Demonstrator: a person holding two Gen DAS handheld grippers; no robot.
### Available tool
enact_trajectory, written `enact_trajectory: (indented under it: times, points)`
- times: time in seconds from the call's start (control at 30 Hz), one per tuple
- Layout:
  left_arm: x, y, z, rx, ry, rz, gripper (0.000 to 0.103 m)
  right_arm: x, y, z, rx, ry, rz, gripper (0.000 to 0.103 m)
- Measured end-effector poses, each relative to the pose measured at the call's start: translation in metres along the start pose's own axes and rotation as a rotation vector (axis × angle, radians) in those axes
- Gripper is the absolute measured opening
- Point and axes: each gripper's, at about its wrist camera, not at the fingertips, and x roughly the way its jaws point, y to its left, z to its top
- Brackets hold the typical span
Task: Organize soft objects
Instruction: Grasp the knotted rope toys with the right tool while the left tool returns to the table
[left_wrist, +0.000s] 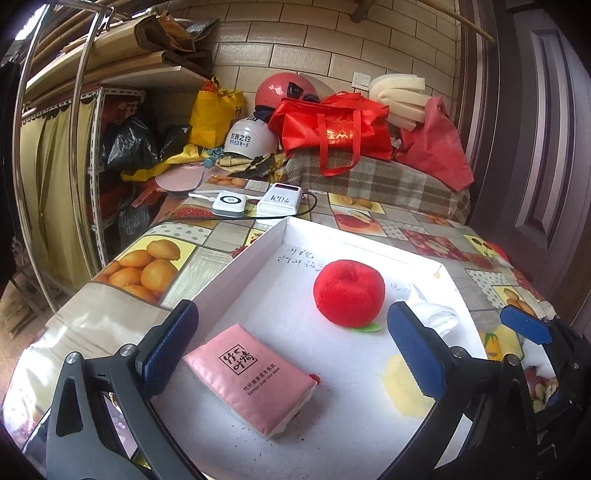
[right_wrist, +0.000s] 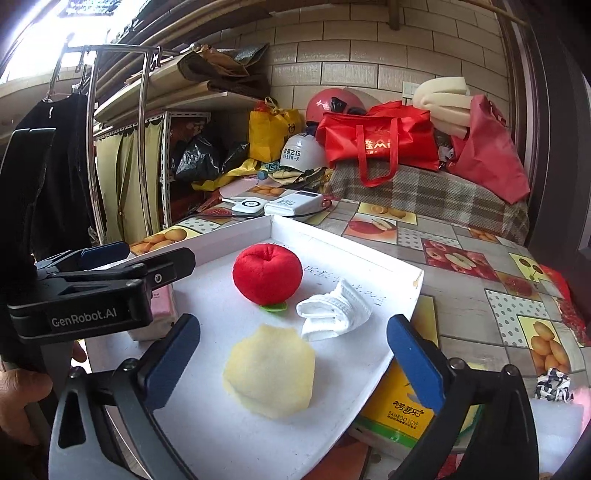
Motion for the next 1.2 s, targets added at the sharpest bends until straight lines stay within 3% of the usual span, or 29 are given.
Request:
enact_trajectory:
  times: [0.47,0.8,0.97,1.1,1.17,1.2]
  points:
    - [-0.021,-0.020,-0.007,0.110,-0.111,0.039,0.103,-0.026,0.008,-0.009,-0.041,-0.070,0.003,0.103]
    - [-0.037,-0.035,-0.018,0.105,-0.121,-0.042,0.103,-0.068,-0.024,-0.024,0.086,-0.133,0.015,0.103]
    - [-0.053,-0.052,-0.020,0.117,-0.174,-0.151,0.103,-0.135,-0.055,-0.030,0.163,-0.386,-0.098,0.103]
    - [-0.065,-0.066,-0.023,0.150,-0.215,-0.201,0.103,-0.191,-0.086,-0.038,0.217,-0.596,-0.279,0.103]
    - [-0.064,-0.074,-0.024,0.166,-0.183,-0.233,0.103,-0.199,-0.100,-0.037,0.214,-0.578,-0.374,0.103]
    - [-0.062,-0.080,-0.026,0.176,-0.155,-0.257,0.103,-0.199,-0.112,-0.036,0.205,-0.528,-0.390,0.103]
